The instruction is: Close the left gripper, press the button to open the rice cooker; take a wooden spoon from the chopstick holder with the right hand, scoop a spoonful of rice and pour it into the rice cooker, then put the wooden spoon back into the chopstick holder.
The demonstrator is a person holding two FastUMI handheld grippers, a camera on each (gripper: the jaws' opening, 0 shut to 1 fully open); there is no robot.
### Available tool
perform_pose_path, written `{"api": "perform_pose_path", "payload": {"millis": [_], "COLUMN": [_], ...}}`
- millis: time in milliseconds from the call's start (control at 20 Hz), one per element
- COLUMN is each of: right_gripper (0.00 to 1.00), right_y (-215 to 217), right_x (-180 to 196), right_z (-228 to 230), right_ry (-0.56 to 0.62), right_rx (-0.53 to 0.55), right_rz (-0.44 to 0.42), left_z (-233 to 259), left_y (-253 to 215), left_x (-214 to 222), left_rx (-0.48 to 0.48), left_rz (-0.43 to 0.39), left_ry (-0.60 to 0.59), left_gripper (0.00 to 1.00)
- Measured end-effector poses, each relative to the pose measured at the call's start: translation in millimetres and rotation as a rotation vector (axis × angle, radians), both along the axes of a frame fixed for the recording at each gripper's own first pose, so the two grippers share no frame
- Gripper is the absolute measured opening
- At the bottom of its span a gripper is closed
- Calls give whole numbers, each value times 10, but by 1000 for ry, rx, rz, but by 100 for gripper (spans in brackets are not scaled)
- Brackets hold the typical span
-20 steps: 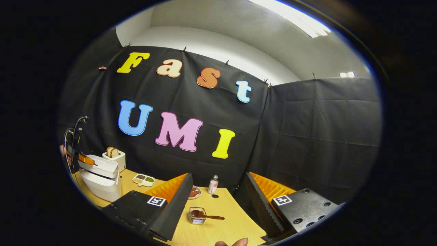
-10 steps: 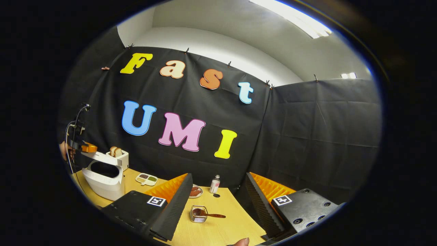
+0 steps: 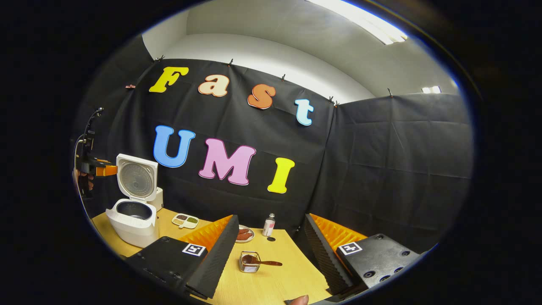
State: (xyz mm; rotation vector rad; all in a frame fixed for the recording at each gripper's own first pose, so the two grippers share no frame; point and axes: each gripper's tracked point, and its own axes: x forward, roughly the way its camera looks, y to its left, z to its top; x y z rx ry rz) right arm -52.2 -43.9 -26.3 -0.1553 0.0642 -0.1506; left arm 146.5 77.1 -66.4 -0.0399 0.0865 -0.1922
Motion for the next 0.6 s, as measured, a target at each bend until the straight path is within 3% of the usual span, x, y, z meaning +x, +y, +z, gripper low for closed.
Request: {"api": "perform_pose_path", "payload": {"millis": [50,150,600], "right_gripper": [98,98,98], "right_y": [11,40,338], "right_x": [-6,-29,-20], "right_z": [-52,-143,-578], "right_ry": [13,30,82], "right_rx": [4,10,41], "right_rz": [5,21,157], "left_z": [16,57,279], "left_y": [2,43,-251], "left_x": [-91,-292,-1230], "left_rx": [5,23,-35], "left_rz": [9,53,86], "left_ry": [-1,9,5], "left_gripper": [87,95,96]}}
